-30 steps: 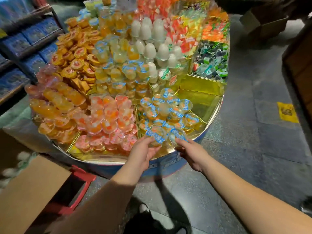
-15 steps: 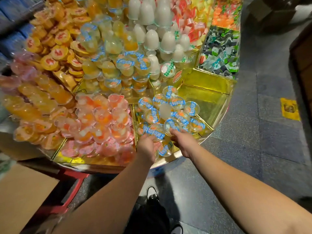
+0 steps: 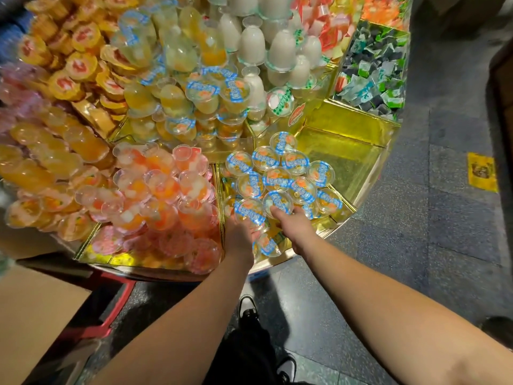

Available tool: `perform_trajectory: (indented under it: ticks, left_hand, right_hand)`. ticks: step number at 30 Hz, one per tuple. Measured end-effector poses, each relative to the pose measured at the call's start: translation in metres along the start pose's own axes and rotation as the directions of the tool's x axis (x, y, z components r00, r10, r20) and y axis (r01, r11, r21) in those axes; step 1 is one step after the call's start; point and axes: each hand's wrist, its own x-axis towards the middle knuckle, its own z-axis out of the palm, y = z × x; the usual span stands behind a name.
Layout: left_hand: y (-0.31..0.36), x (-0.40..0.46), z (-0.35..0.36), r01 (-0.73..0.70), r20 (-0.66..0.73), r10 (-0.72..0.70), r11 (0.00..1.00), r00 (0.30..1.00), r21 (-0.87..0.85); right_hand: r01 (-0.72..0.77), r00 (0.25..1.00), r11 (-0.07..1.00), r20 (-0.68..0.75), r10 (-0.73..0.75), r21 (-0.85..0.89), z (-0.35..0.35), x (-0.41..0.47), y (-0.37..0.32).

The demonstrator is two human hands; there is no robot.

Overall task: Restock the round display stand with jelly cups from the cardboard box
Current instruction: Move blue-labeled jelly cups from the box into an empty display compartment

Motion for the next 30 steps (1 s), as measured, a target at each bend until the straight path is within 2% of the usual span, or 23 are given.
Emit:
perform_trajectory:
  ticks: [9,13,22,26,30]
  left_hand:
    - [-0.001,-0.002,-0.001,-0.092,0.000,0.092,0.994,0.996,0.059]
    - [-0.001,-0.002,-0.003,-0.065,-0.020,0.068,0.989,0.997,0.136]
    - [0.015,-0.029,-0.012,0.050,0.011,-0.051,0.996,0.999,0.080]
    - [0.026,-0.057,-0.022,0.093,0.028,-0.095,0.992,0.995,0.080]
    - [0.045,-0.096,-0.048,-0.014,0.096,0.009,0.998,0.995,0.054]
  right_hand:
    - [0.005,1.000,0.987,-0.021,-0.009,-0.161,0.001,0.002,-0.004]
    - [-0.007,1.000,0.977,-0.019,0.003,-0.212,0.000,0.000,-0.009]
    - [0.026,1.000,0.966,0.001,-0.027,-0.258,-0.026,-0.026,-0.011]
    - [0.093,0.993,0.920,-0.031,-0.113,-0.380,-0.048,-0.056,-0.008]
    - [0.235,0.963,0.824,0.011,-0.268,-0.515,-0.061,-0.103,-0.015]
